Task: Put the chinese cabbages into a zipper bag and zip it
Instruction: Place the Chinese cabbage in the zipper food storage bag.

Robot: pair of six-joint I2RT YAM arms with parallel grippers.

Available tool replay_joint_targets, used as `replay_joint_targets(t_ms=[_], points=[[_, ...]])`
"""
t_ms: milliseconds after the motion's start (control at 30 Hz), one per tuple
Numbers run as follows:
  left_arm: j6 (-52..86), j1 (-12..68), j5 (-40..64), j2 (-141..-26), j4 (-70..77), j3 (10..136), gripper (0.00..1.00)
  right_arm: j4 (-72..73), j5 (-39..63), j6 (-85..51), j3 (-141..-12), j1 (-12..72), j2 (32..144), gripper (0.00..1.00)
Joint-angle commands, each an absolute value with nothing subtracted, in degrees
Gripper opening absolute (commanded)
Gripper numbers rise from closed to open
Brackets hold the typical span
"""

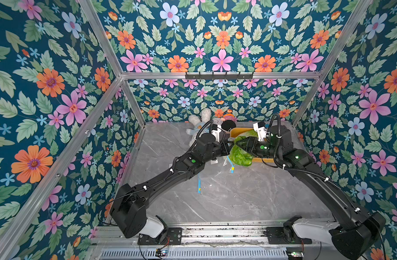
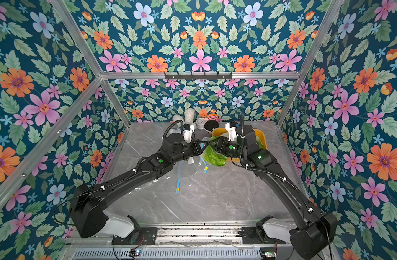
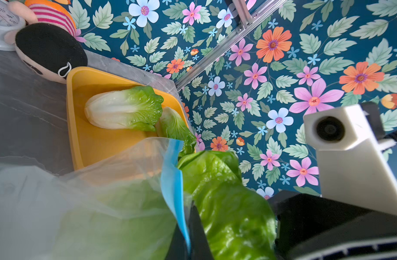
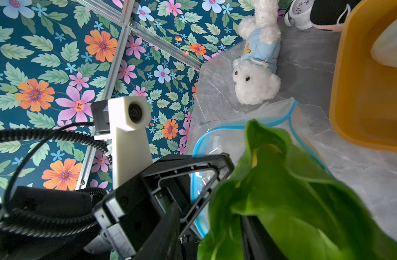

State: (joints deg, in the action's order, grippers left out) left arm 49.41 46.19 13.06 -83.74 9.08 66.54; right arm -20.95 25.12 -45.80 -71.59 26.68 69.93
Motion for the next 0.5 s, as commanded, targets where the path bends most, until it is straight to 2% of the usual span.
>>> replay_joint_targets(t_ms=[0,467], points=[[52.8,46.1,14.0,-83.4,14.9,66.2,0.00,-23.8,25.5,-43.7,-73.5,26.7,69.7,0.48],[59.0,44.8,14.7,-82.9,20.9,63.6,0.00,-32.2,20.6,-39.6,-77.0,26.7,67.7,0.61]])
